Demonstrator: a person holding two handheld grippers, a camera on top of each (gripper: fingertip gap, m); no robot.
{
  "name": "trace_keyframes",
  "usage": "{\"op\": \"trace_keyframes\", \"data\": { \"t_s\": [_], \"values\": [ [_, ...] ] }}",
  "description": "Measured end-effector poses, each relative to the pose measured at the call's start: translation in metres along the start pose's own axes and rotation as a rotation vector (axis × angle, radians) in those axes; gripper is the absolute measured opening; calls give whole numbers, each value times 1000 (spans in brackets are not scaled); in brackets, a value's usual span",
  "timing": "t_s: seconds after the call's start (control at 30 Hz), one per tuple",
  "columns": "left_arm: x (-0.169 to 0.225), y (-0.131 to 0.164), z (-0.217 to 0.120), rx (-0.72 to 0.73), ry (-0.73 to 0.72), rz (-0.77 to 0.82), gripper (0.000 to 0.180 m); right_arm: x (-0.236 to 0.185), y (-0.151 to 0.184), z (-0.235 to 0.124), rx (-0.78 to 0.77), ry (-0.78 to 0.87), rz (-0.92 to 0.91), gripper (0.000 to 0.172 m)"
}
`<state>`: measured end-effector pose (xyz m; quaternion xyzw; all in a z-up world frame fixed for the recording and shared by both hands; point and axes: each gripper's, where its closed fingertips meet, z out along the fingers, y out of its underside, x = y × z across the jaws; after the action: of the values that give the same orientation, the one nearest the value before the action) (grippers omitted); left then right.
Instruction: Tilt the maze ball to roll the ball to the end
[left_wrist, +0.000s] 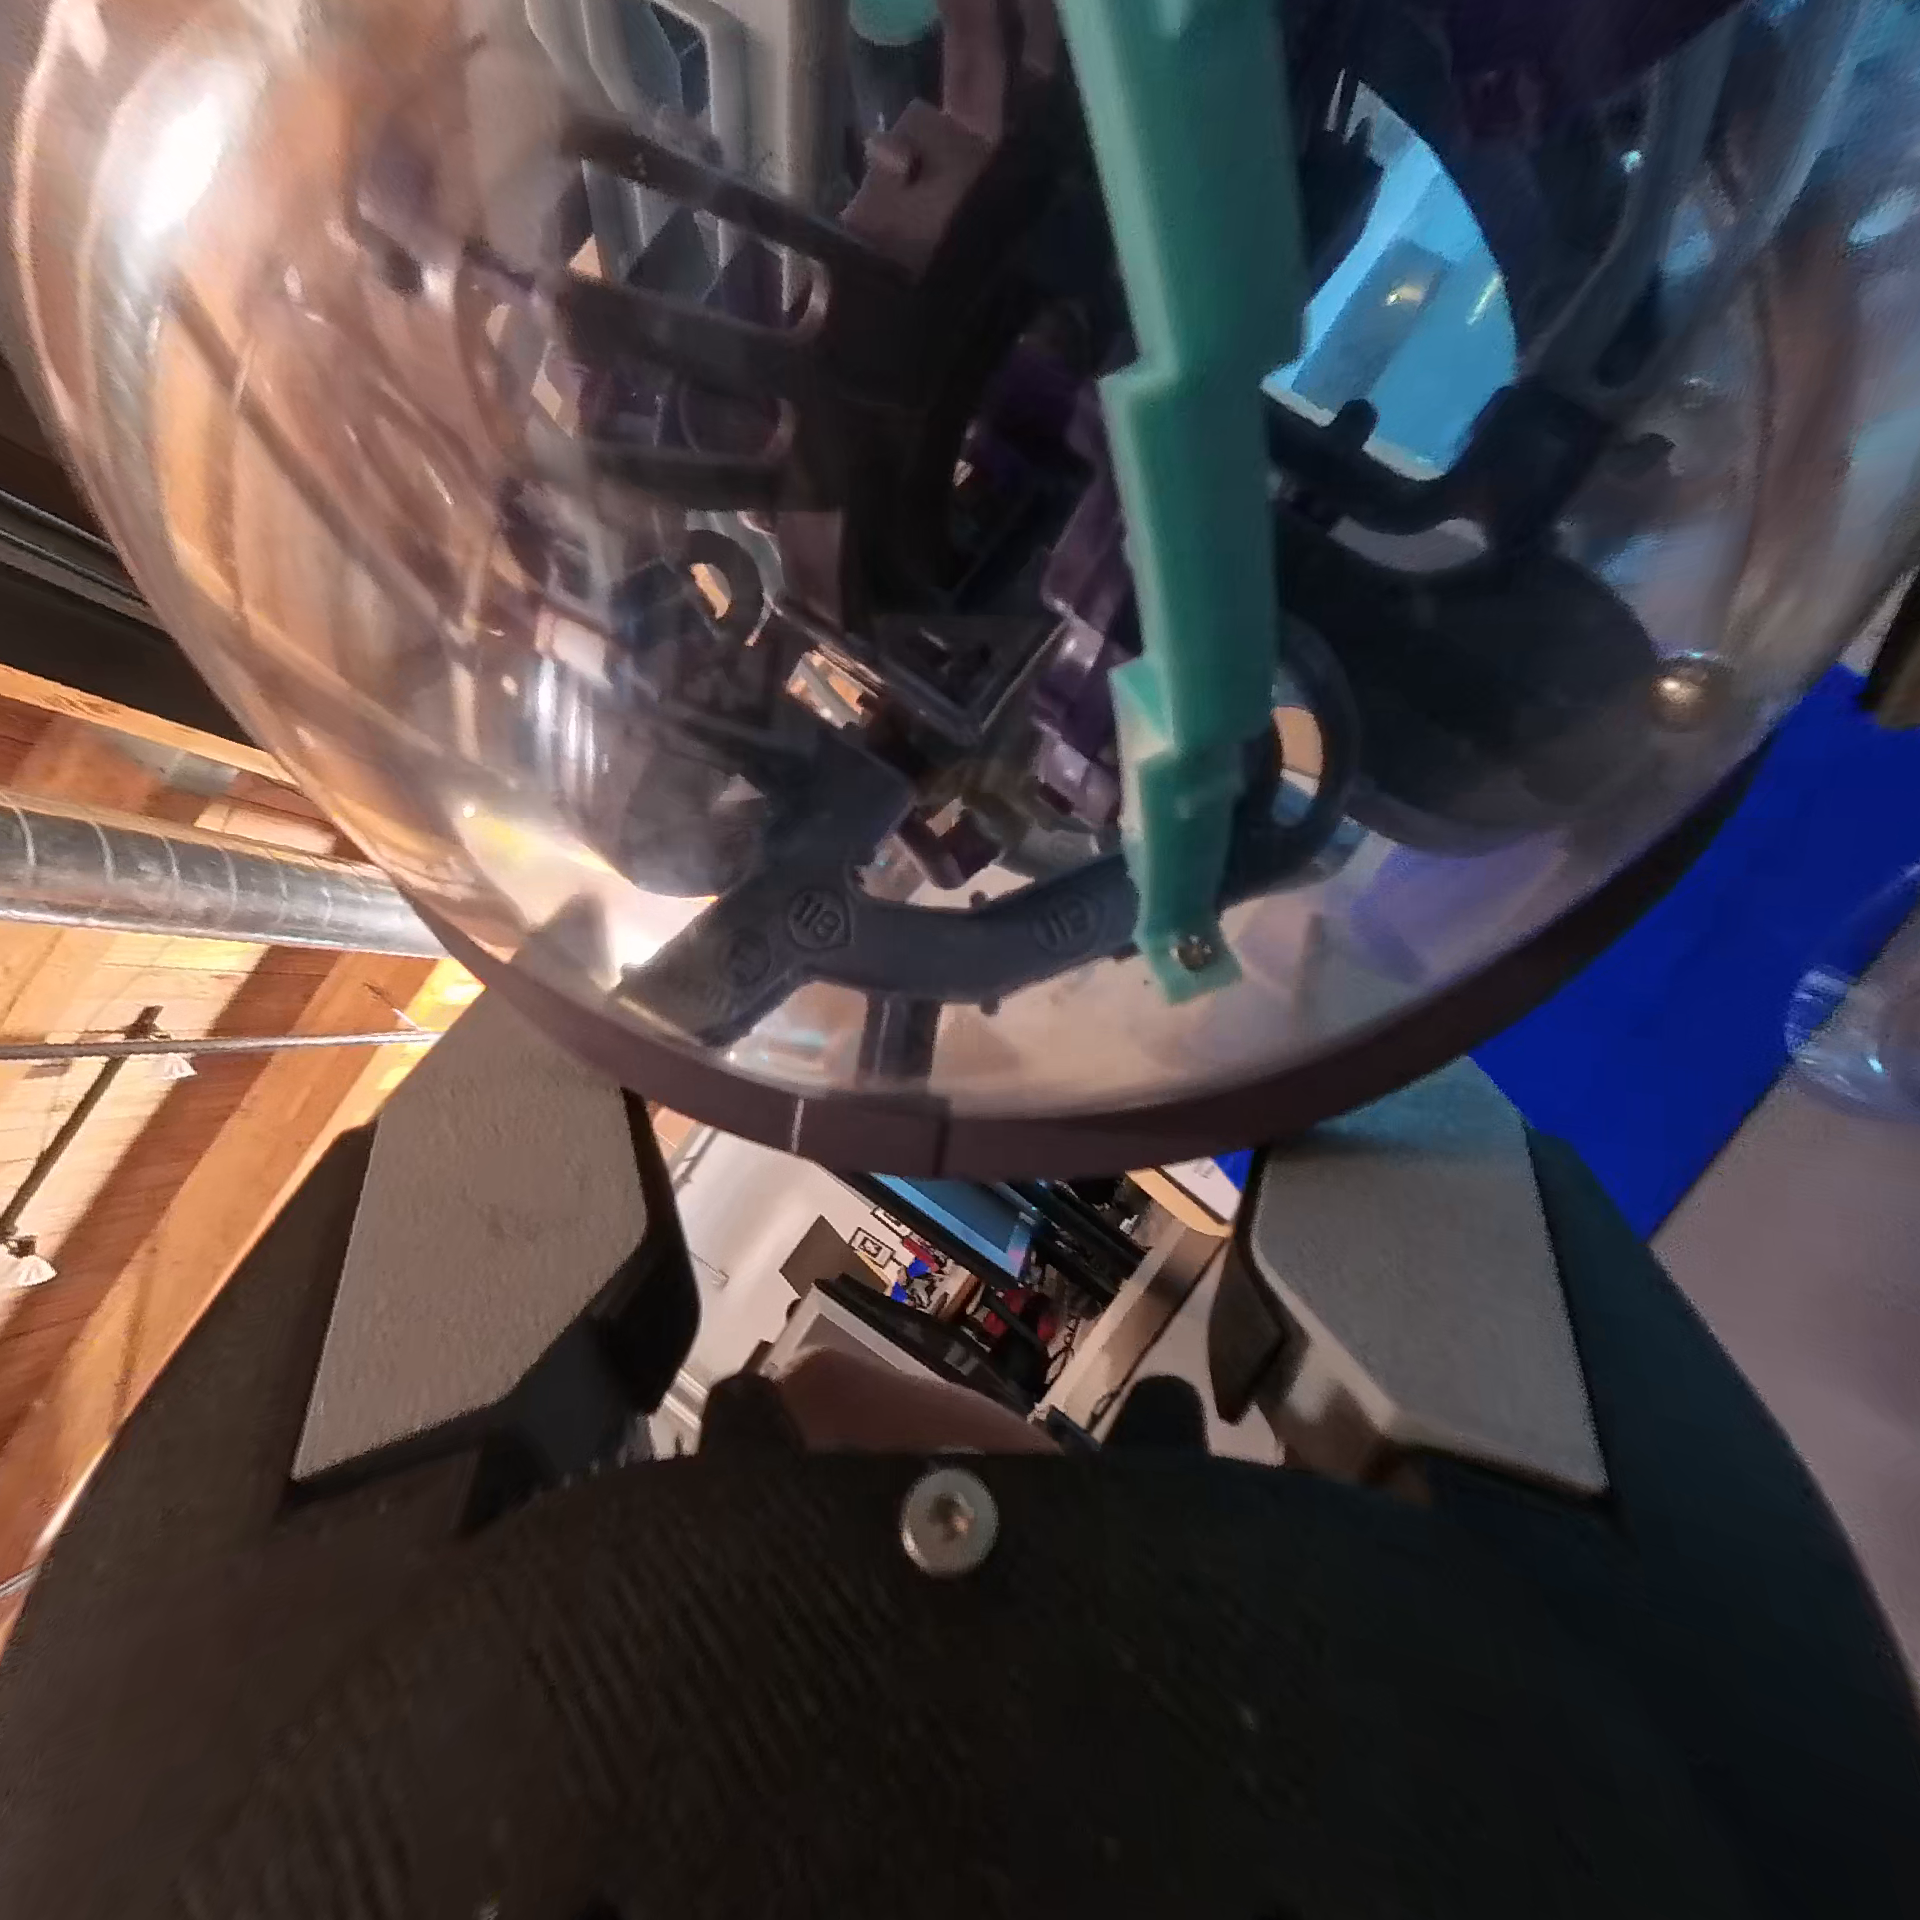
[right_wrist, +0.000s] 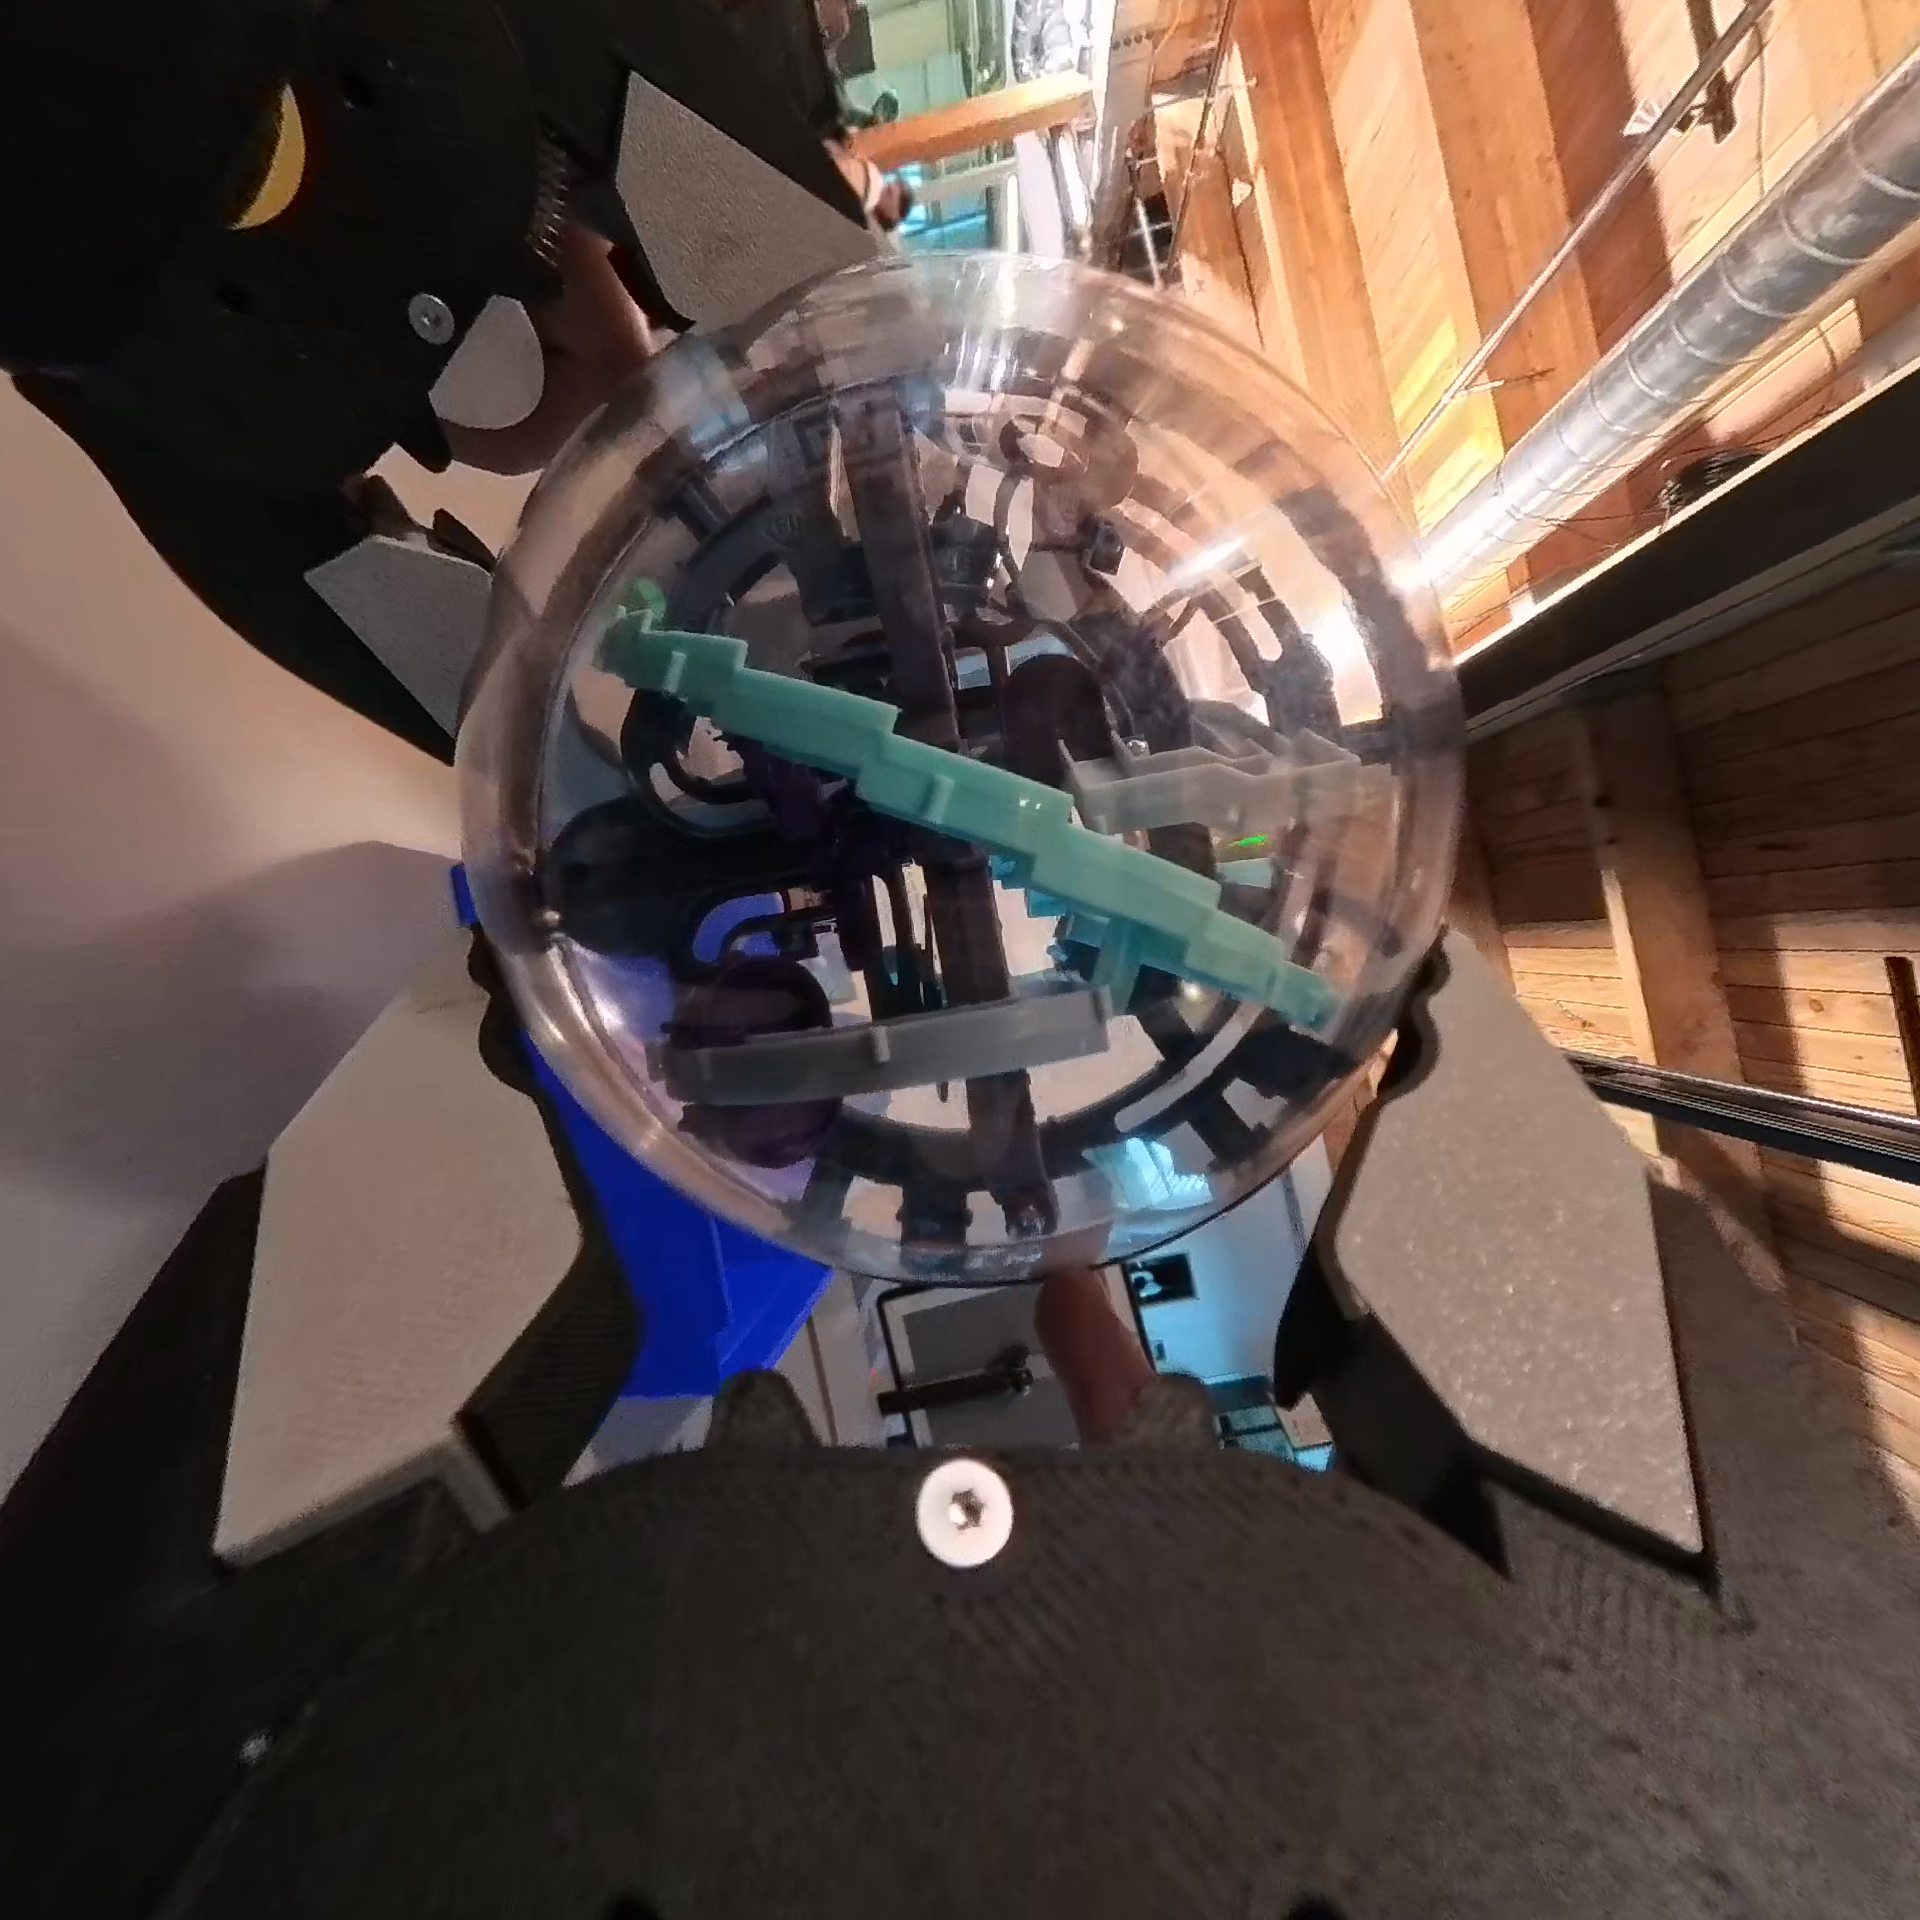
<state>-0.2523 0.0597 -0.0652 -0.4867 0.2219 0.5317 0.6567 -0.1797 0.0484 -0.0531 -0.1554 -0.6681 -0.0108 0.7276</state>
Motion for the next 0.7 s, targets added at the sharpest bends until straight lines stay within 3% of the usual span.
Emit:
{"op": "trace_keyframes", "data": {
  "t_s": [0.7],
  "values": [
    [34, 12, -10, -42, 61, -54, 126, -29, 15, -2, -42, -69, 46, 159]
  ]
}}
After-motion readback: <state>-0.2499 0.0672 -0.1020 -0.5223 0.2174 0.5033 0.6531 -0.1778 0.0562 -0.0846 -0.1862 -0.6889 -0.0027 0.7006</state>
